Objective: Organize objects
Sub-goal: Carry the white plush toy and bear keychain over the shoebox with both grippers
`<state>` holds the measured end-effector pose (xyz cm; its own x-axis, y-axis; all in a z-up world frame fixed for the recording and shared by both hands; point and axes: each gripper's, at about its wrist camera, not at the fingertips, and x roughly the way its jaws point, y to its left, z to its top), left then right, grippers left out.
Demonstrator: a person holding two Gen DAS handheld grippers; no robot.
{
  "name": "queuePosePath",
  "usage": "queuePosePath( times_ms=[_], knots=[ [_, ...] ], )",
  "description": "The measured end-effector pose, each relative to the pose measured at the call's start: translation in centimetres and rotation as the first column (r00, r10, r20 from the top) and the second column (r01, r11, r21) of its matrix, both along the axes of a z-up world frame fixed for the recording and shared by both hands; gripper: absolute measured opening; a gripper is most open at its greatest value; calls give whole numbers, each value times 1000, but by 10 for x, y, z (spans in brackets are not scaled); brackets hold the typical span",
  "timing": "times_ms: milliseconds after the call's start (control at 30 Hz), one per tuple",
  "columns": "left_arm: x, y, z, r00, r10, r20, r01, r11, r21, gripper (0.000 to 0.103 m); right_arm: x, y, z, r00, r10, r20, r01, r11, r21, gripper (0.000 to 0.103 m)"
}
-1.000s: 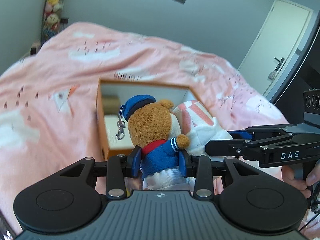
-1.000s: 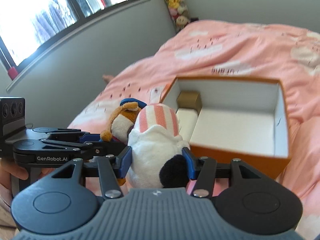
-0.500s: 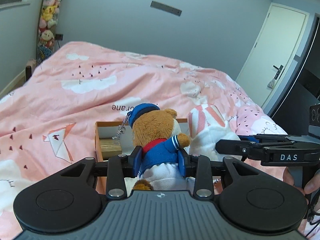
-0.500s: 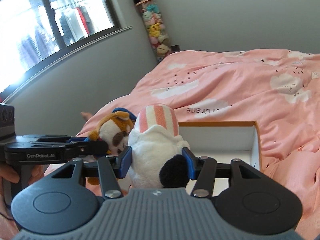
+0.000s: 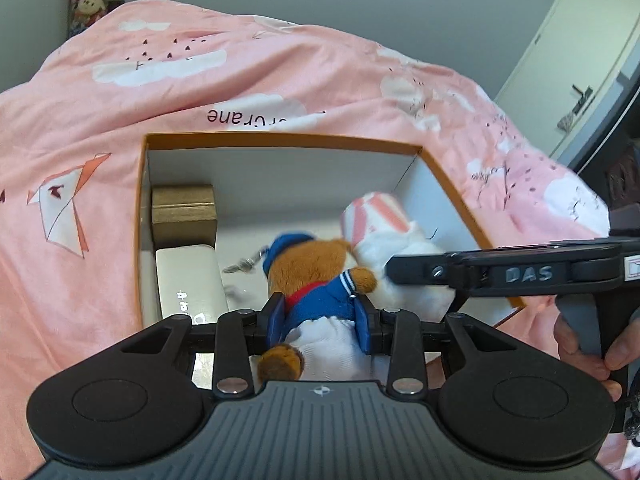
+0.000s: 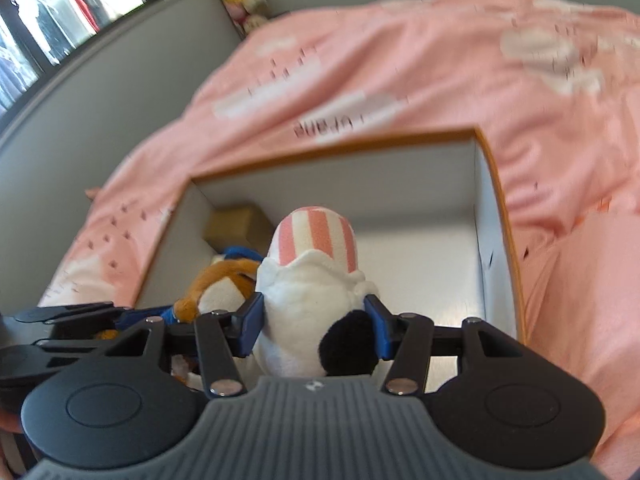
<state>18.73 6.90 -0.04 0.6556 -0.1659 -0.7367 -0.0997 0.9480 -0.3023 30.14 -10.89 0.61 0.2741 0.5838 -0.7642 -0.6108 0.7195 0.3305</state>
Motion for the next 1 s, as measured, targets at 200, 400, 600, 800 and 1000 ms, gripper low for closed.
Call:
queuePosePath(
  times_ms=[200, 400, 600, 800, 1000],
  knots=[
    [12, 7, -16, 999, 0, -43, -2, 999, -45, 37, 4, 9, -19, 999, -1, -42, -1, 998, -60, 56],
    [22, 11, -30, 994, 17, -104, -21, 999, -29, 31, 8, 15, -31, 998, -2, -69, -5, 995, -100, 56],
    [26, 9, -36, 993, 18, -118, -16, 1000, 19, 49, 11, 24, -40, 997, 2, -75, -12, 991, -132, 57],
    [21, 12, -37, 996, 15, -92, -16, 1000, -10, 50, 12, 28, -44, 997, 10, -79, -22, 989, -144, 58],
    [11, 20, -25, 999, 3, -43, -6, 997, -72, 58, 16, 26, -41, 998, 2, -70, -12, 990, -141, 58]
  ],
)
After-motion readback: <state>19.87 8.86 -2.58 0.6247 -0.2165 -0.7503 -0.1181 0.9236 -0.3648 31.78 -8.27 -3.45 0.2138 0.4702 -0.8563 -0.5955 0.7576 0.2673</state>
